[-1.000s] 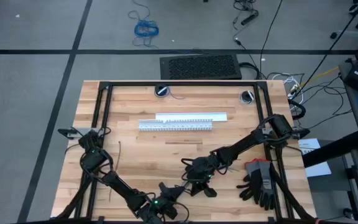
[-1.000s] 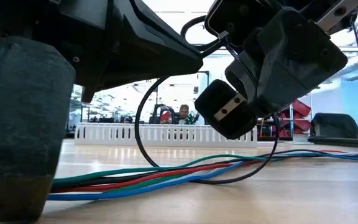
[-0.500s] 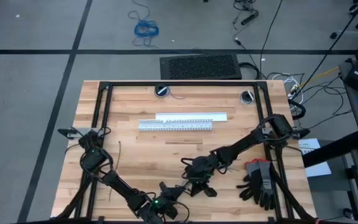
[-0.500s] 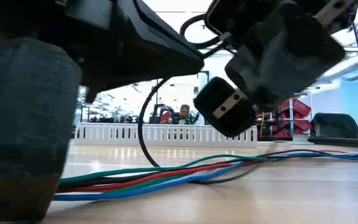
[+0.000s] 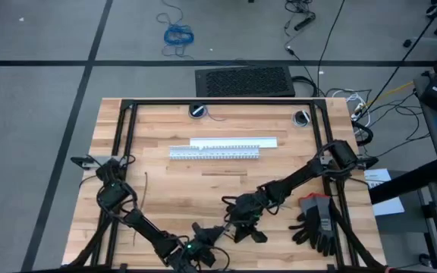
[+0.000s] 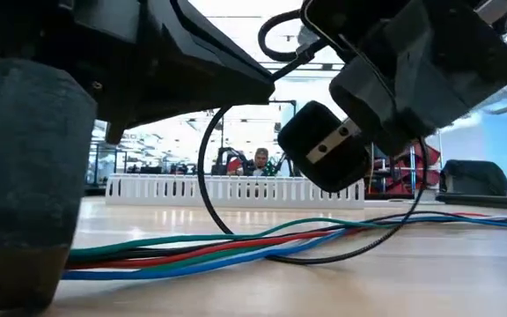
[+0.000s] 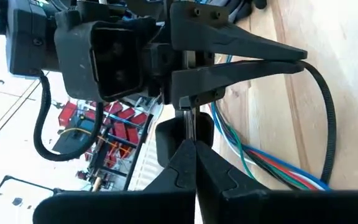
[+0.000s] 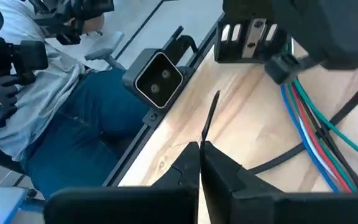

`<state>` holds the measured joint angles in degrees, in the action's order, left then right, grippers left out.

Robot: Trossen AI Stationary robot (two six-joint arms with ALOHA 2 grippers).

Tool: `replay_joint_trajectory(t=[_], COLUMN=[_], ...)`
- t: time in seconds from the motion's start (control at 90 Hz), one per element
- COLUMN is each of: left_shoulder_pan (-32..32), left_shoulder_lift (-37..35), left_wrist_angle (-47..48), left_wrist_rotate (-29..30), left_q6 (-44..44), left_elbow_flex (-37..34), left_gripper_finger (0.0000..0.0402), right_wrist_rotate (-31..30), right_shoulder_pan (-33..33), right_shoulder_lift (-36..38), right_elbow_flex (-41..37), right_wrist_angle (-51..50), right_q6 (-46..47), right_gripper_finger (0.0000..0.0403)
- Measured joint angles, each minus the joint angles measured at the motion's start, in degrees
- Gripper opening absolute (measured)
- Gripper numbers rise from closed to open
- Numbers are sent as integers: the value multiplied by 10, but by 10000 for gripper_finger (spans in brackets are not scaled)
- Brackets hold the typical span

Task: Ziptie cables
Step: Assemble the cable wires with the together using a zip tie

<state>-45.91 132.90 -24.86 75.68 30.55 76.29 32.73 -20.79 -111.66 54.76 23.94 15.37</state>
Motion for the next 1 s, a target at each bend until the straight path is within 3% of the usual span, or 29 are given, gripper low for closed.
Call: replay_joint_trajectory(t=[1.0], left_shoulder_pan=[6], left_shoulder_lift=[2], left_wrist_angle=[-72], left_wrist_rotate=[-8], left_q6=[12], left_elbow_flex=[0], left_gripper_finger=[0], right_wrist_rotate=[-13], right_shoulder_pan=[8], right_shoulder_lift=[0], right_elbow_flex=[0], right_wrist_angle=[-25], right_q6=[-16], right_gripper_finger=[0])
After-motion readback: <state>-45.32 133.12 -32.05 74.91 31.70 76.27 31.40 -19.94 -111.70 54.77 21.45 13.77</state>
